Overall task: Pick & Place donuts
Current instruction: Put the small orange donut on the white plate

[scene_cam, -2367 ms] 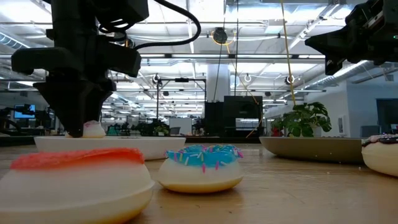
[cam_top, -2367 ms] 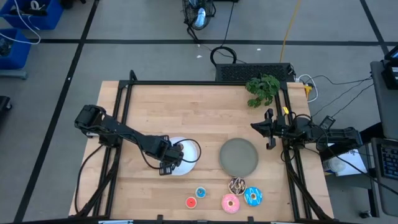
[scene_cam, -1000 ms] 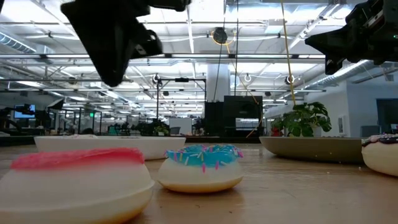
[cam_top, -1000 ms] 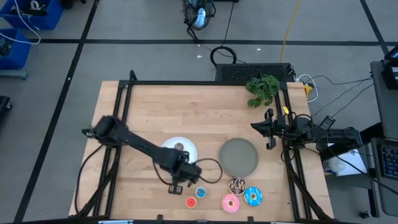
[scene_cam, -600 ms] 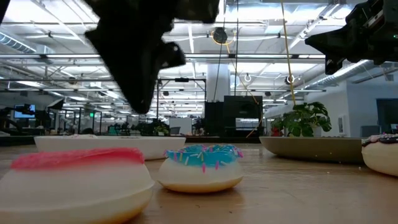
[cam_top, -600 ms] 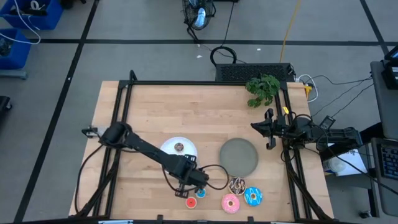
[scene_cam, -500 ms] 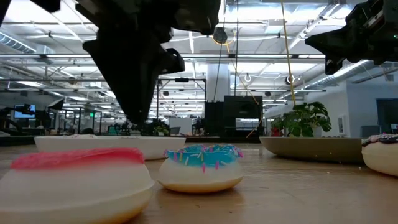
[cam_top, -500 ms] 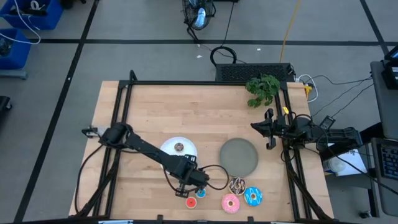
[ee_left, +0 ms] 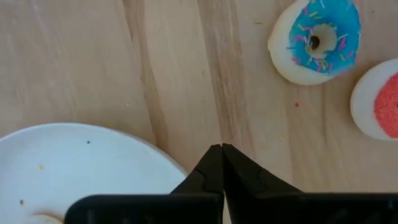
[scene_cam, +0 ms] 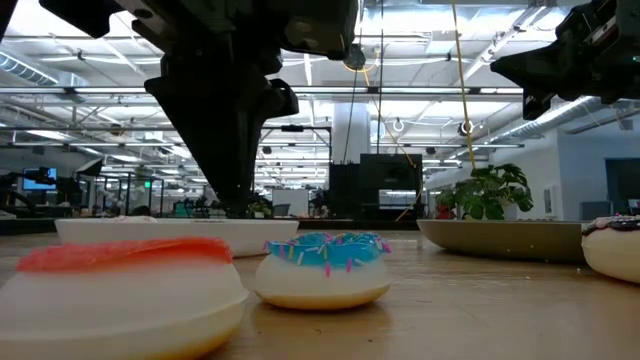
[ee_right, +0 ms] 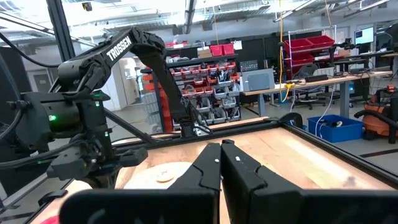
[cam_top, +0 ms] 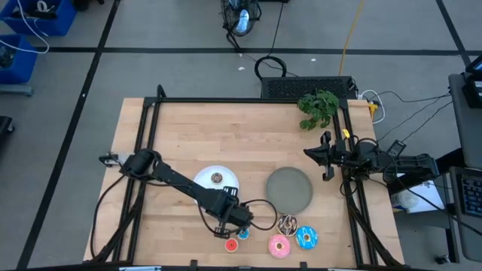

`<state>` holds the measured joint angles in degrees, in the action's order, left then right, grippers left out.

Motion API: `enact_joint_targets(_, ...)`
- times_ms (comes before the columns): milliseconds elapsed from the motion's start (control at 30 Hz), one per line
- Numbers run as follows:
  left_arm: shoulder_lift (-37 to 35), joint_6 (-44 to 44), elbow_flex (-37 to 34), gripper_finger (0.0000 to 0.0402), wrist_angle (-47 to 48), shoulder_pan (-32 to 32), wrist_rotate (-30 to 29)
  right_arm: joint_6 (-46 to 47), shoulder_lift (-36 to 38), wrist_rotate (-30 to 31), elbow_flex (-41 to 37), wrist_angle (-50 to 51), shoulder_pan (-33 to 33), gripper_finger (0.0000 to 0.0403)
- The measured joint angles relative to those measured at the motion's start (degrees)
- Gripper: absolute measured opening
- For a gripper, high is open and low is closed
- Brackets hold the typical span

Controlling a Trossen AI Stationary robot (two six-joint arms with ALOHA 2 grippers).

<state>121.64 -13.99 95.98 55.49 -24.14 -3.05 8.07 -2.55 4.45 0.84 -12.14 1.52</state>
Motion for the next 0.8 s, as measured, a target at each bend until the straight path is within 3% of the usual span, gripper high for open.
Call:
enact_joint_targets(200, 0.0, -3.0, 0.0, 0.0019, -0.3, -0.9, 0.9, -0.3, 0.0, 0.0, 0.0, 0.0, 0.0, 0.0000)
enact_joint_targets(367, 0.0, -5.7, 0.7, 0.0004, -0.1, -2.3, 4.7, -0.4, 0.0, 0.0, 0.0, 0.0, 0.0, 0.0000)
enact_joint_targets(800, 0.9, -11.9, 11.9, 0.0004, 2.4, -5.6, 6.1, -0.4, 0.0, 0.0, 0.0, -0.1, 0.0, 0.0000)
